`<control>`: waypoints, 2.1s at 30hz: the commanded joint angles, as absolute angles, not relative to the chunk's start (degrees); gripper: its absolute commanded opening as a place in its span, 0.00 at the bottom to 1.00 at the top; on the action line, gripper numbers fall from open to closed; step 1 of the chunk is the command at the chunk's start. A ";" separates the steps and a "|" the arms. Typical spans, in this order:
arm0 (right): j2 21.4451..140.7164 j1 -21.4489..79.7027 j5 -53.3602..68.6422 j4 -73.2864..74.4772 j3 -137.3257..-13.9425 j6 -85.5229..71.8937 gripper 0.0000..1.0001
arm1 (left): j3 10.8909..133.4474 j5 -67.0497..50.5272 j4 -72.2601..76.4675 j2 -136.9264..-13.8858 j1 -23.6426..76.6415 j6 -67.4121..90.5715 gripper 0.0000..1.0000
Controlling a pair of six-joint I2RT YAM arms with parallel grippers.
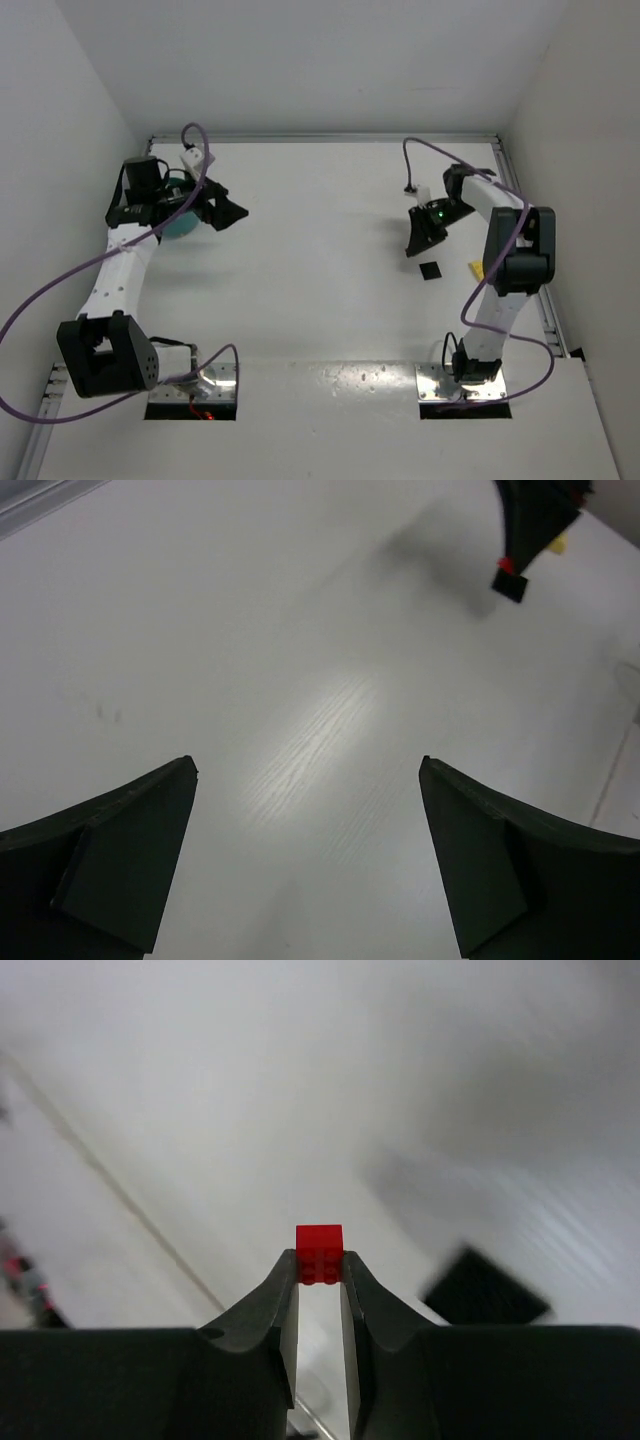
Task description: Sort the legos into containers by color
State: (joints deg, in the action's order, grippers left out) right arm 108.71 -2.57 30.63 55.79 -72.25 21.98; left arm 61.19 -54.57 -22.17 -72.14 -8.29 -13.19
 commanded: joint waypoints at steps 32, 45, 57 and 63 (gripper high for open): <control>122.43 24.61 79.18 62.75 -100.98 3.52 0.12 | 53.97 -43.86 -16.97 -68.12 24.16 -19.33 0.74; 123.49 28.03 79.80 62.14 -102.66 2.46 0.12 | 52.38 -42.71 -15.91 -69.26 25.84 -22.41 0.73; 124.01 29.71 79.28 60.38 -102.66 0.70 0.12 | 54.05 -41.58 -14.24 -71.45 27.51 -20.13 0.71; 123.49 29.71 79.28 59.86 -102.13 0.18 0.12 | 54.05 -41.57 -14.24 -71.46 28.04 -19.60 0.62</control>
State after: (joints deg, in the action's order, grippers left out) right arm 124.88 29.32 77.19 61.65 -100.60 0.60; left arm 52.53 -41.04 -16.43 -71.50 27.38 -20.01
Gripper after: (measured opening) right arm 0.195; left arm 0.633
